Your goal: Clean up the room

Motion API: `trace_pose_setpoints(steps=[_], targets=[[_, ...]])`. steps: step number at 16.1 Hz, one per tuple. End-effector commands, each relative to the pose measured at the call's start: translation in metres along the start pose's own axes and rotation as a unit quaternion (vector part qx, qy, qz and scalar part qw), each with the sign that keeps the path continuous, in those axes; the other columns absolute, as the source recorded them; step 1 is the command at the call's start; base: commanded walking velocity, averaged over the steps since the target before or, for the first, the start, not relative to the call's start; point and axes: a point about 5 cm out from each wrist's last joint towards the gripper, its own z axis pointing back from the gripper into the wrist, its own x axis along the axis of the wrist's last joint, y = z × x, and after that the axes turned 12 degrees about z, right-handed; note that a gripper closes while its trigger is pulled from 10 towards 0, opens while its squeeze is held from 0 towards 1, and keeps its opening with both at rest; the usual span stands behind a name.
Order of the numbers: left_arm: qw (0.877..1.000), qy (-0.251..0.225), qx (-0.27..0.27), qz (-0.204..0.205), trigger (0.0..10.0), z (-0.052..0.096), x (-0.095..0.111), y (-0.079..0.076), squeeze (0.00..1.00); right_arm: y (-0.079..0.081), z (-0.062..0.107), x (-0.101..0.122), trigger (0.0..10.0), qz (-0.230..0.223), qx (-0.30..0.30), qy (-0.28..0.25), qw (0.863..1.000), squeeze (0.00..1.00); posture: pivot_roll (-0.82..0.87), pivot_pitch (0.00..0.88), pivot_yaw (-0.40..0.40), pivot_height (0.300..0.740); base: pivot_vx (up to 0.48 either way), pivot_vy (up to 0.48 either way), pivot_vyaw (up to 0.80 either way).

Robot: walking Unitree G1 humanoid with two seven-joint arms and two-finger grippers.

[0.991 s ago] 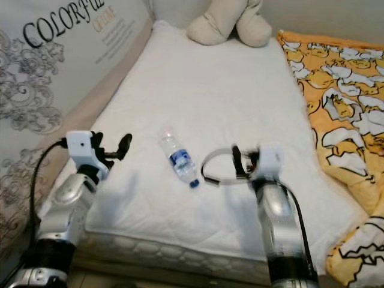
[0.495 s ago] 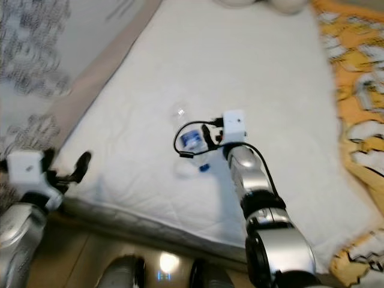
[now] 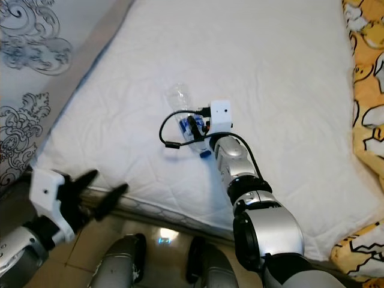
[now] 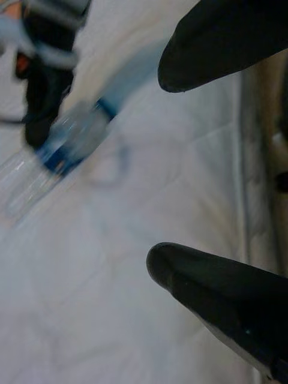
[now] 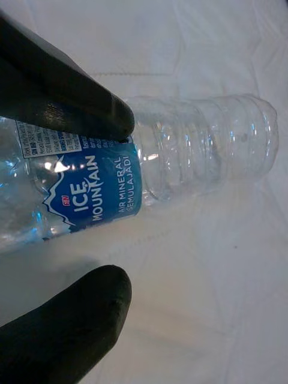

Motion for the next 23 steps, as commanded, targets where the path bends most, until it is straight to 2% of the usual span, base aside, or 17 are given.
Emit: trace_pose_setpoints(steps=[1,3,5,7,8,9,12,14,15,17,18,19,20,21,23], targets=[[0.999,0.017,-0.026,0.009,10.0,0.002,-0.002,-0.009,0.0,0.003,0.005,-0.023,10.0,-0.024,0.003,0.05,0.998,0.0,0.49,0.368,-0.061,0.728,0.0,0.0,0.0],[0.996,0.056,-0.07,0.016,10.0,-0.002,-0.007,-0.019,0.0,0.008,0.006,-0.029,10.0,-0.068,0.022,0.069,0.995,0.0,0.48,0.368,-0.053,0.728,0.0,0.0,0.0],[0.995,0.064,-0.079,0.01,10.0,-0.005,-0.005,-0.018,0.0,0.014,0.006,-0.03,10.0,-0.087,0.055,0.076,0.992,0.0,0.47,0.367,-0.052,0.728,0.0,0.0,0.0],[0.995,0.065,-0.077,0.014,10.0,-0.007,-0.004,-0.018,0.0,0.019,0.006,-0.031,10.0,-0.126,0.078,0.084,0.985,0.0,0.46,0.364,-0.052,0.728,0.0,0.0,0.0],[0.995,0.066,-0.077,0.015,10.0,-0.008,-0.004,-0.019,0.0,0.021,0.007,-0.035,8.5,-0.155,0.086,0.094,0.98,0.0,0.45,0.362,-0.052,0.728,0.0,0.0,0.0],[0.995,0.067,-0.077,0.016,10.0,-0.01,-0.004,-0.019,0.0,0.023,0.009,-0.04,0.0,-0.173,0.085,0.107,0.975,0.0,0.45,0.361,-0.053,0.728,0.0,0.0,0.0],[0.994,0.077,-0.079,0.014,10.0,-0.011,-0.007,-0.021,0.0,0.026,0.011,-0.044,0.0,-0.199,0.09,0.115,0.969,0.0,0.44,0.357,-0.055,0.728,0.0,0.0,0.0],[0.993,0.084,-0.08,-0.012,10.0,-0.012,-0.01,-0.018,0.0,0.027,0.01,-0.041,0.0,-0.218,0.098,0.107,0.965,0.0,0.43,0.349,-0.056,0.728,0.0,0.0,0.0],[0.993,0.085,-0.081,-0.009,10.0,-0.015,-0.011,-0.017,0.0,0.026,0.008,-0.038,0.0,-0.24,0.094,0.1,0.961,0.0,0.43,0.343,-0.055,0.728,0.0,0.0,0.0],[0.993,0.085,-0.083,-0.008,10.0,-0.018,-0.011,-0.017,0.0,0.025,0.008,-0.037,0.0,-0.252,0.091,0.096,0.959,0.0,0.42,0.335,-0.057,0.728,0.0,0.0,0.0],[0.994,0.086,-0.073,-0.016,10.0,-0.027,-0.014,-0.011,0.0,0.022,0.007,-0.034,0.0,-0.246,0.083,0.088,0.962,0.0,0.39,0.293,-0.068,0.728,0.0,0.0,0.0],[0.994,0.086,-0.07,-0.016,10.0,-0.032,-0.016,-0.009,0.0,0.019,0.007,-0.033,0.0,-0.238,0.078,0.084,0.965,0.0,0.38,0.288,-0.069,0.728,0.0,0.0,0.0],[0.994,0.068,-0.085,0.007,10.0,-0.034,-0.014,-0.011,0.0,0.018,0.006,-0.029,0.0,-0.221,0.084,0.071,0.969,0.0,0.37,0.27,-0.071,0.728,0.0,0.0,0.0],[0.994,0.064,-0.085,0.012,10.0,-0.037,-0.014,-0.011,0.0,0.019,0.005,-0.026,0.0,-0.219,0.088,0.064,0.97,0.0,0.35,0.257,-0.07,0.728,0.0,0.0,0.0],[0.996,0.048,-0.08,0.003,10.0,-0.057,-0.017,-0.008,0.0,0.013,0.002,-0.014,0.0,-0.229,0.081,0.027,0.97,0.0,0.32,0.204,-0.071,0.728,0.0,0.0,0.0]])
